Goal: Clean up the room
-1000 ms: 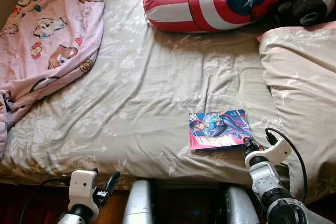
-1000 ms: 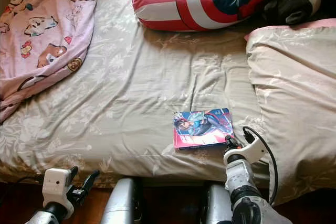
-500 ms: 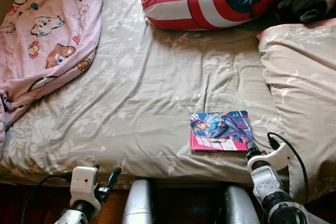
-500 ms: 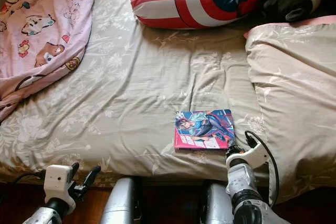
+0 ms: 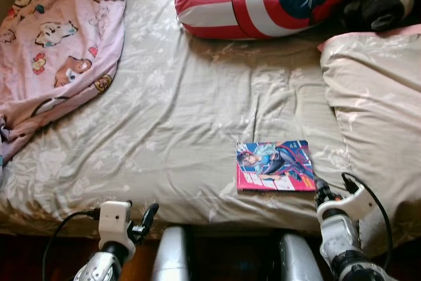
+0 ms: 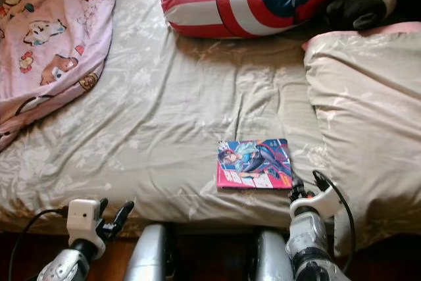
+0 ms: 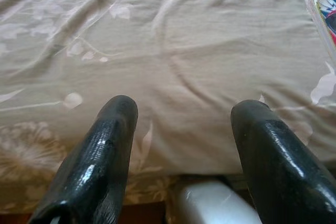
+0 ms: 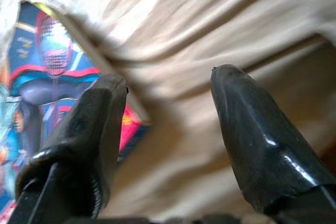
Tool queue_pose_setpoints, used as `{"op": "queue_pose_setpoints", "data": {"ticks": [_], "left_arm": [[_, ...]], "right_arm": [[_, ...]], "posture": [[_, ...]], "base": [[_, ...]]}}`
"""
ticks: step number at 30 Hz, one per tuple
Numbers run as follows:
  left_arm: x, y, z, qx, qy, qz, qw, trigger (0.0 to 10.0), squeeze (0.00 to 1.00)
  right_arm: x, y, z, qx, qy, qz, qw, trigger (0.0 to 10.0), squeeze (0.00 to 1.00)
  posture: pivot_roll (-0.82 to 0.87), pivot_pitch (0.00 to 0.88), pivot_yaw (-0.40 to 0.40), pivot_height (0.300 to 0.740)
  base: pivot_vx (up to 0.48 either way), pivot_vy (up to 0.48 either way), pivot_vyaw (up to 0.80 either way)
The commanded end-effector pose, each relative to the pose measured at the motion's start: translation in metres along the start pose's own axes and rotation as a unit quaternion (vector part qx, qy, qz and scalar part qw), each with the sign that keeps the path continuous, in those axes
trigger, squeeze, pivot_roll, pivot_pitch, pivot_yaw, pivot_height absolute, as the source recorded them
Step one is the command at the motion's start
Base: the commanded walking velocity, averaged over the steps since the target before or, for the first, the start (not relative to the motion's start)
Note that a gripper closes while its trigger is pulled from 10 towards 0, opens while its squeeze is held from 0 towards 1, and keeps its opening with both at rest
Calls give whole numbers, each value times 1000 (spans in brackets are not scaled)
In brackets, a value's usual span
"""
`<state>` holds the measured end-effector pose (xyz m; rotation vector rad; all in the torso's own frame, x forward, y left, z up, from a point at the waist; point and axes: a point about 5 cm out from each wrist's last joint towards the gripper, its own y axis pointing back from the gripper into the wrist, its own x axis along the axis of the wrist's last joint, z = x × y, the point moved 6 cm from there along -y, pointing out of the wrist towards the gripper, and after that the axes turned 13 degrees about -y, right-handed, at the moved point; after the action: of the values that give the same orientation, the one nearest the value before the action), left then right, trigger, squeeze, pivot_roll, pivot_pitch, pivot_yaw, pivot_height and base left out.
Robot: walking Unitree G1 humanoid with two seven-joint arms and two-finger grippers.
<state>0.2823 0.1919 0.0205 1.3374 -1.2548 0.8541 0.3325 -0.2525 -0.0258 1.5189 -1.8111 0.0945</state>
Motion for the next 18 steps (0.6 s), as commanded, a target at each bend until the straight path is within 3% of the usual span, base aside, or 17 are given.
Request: {"op": "queue_pose_setpoints", "data": {"ticks": [1,2,4,6,11,13,16,18], "left_arm": [[-11,1,-1,7,-5,-16,1000,10000,0],[-10,-3,-2,13,-3,-13,1000,10000,0],[-9,-8,-2,17,0,-10,1000,10000,0],[-3,-18,-2,22,9,1,1000,10000,0],[4,-36,1,26,23,10,999,10000,0],[5,-43,2,28,28,12,999,10000,0],[4,-48,4,27,28,8,999,10000,0],[-4,-50,6,28,28,-5,999,10000,0]], "right_arm": [[-2,6,6,3,58,7,998,10000,0],[-3,8,-4,42,92,15,995,10000,0],[-5,9,-12,66,119,13,991,10000,0],[-12,12,-25,111,178,10,978,10000,0],[-14,15,-35,140,206,11,968,10000,0],[-12,16,-35,143,207,15,968,10000,0],[-13,16,-25,121,221,10,968,10000,0],[-19,18,-3,78,260,-13,962,10000,0]], "posture": [[154,165,60,622],[145,153,55,622],[123,119,44,622],[107,98,39,622],[64,23,17,622],[58,4,11,622],[51,0,5,622],[50,0,4,627]], "base": [[0,0,0],[0,0,0],[0,0,0],[0,0,0],[0,0,0],[0,0,0],[0,0,0],[0,0,0]]}}
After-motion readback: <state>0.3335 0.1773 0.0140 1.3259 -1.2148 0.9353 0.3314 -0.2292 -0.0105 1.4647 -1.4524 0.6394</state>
